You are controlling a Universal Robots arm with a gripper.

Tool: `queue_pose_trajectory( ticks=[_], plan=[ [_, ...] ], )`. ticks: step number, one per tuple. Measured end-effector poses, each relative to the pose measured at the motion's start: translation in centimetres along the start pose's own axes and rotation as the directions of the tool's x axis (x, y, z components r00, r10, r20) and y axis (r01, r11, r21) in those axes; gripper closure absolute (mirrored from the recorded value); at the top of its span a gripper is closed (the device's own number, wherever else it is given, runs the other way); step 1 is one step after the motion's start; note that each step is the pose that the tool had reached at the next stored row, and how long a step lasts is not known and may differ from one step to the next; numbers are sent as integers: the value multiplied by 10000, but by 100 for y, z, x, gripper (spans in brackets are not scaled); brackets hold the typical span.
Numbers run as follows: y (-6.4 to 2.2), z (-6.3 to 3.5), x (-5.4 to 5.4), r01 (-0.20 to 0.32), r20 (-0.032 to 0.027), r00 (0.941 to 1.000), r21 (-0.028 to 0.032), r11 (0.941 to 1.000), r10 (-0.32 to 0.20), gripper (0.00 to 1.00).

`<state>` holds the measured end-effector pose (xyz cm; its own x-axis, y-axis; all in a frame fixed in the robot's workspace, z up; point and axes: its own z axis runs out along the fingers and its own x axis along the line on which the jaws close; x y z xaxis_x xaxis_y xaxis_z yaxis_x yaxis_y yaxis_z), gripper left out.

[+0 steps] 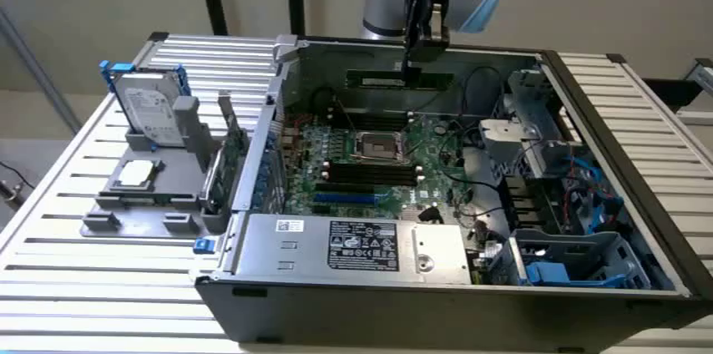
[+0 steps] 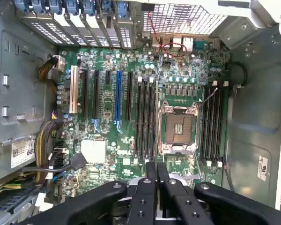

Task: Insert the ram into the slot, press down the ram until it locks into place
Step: 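Insert the ram into the slot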

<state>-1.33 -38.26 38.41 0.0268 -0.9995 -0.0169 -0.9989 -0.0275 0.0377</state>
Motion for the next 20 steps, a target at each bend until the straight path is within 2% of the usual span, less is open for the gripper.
queue_pose_trajectory(
  ticks=[13, 20],
  plan=[
    [3, 1, 0, 0, -1, 10000, 0, 10000, 0, 87],
    [119, 119, -1, -37, -6, 10000, 3, 10000, 37, 87]
  ],
)
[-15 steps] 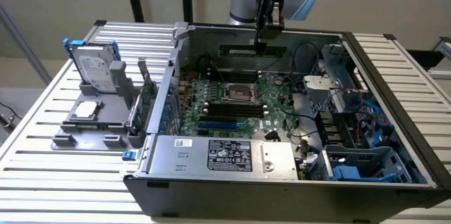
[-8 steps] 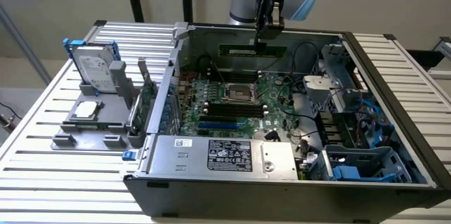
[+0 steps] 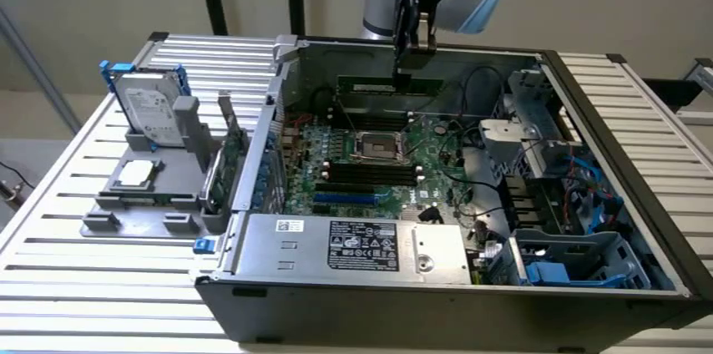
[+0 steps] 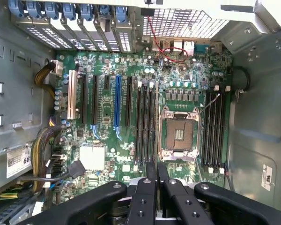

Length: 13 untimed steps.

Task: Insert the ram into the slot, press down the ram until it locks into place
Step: 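Insert the ram into the slot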

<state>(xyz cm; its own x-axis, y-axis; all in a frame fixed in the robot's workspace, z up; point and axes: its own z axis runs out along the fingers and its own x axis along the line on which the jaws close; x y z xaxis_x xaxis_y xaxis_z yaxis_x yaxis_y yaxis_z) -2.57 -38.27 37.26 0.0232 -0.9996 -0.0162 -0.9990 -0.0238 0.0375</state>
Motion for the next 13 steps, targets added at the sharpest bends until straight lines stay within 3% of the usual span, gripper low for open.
queue_pose_trajectory(
  ticks=[13],
  plan=[
    [38, 238, 7, -52, -7, 10000, 1, 10000, 52, 87]
  ],
)
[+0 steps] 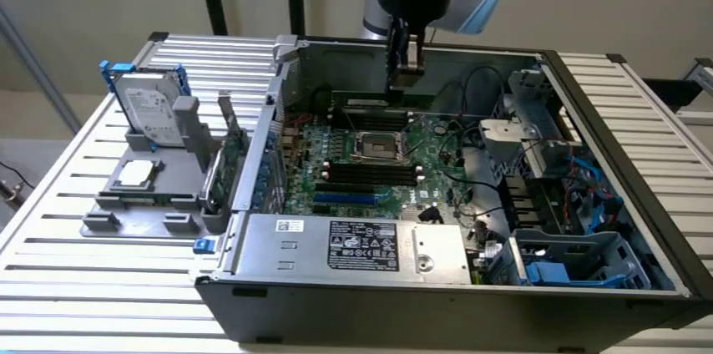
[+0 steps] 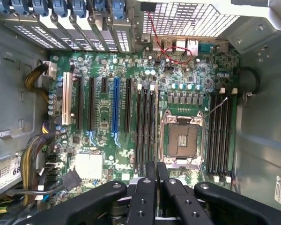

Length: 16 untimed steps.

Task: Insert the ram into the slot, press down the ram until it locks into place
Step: 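Insert the ram into the slot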

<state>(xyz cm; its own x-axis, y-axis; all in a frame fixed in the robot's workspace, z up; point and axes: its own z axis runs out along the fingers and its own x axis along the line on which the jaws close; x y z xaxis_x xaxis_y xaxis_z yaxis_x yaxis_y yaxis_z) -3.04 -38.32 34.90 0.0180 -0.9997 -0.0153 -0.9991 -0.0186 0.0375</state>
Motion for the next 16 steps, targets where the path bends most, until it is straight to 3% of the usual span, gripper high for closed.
queue_pose_trajectory(
  ticks=[16],
  plan=[
    [-11, 290, 6, -165, 7, 9999, -19, 9999, 165, 87]
  ],
)
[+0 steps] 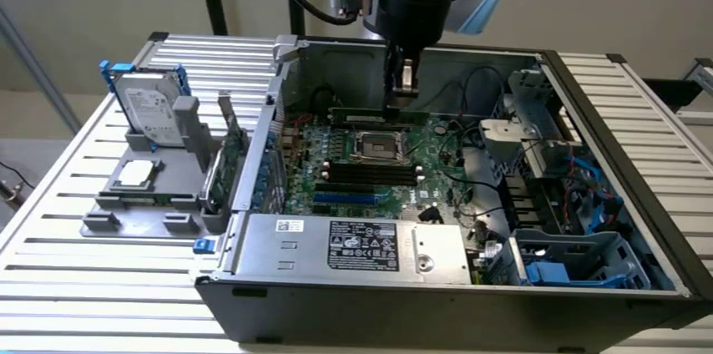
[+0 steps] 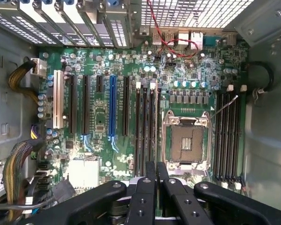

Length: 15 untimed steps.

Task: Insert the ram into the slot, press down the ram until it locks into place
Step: 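Insert the ram into the slot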

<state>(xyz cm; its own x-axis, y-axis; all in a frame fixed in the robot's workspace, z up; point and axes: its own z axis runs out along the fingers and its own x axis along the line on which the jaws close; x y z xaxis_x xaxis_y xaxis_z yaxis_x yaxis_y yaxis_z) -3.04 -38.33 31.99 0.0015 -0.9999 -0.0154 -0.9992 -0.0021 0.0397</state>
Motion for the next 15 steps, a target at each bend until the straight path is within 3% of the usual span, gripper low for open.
queue_pose_trajectory(
  ticks=[5, 15],
  plan=[
    [-7, 79, 8, -46, 0, 10000, -29, 10000, 46, 87],
    [-59, 177, 76, -94, 1, 10000, -232, 9997, 94, 87]
  ],
)
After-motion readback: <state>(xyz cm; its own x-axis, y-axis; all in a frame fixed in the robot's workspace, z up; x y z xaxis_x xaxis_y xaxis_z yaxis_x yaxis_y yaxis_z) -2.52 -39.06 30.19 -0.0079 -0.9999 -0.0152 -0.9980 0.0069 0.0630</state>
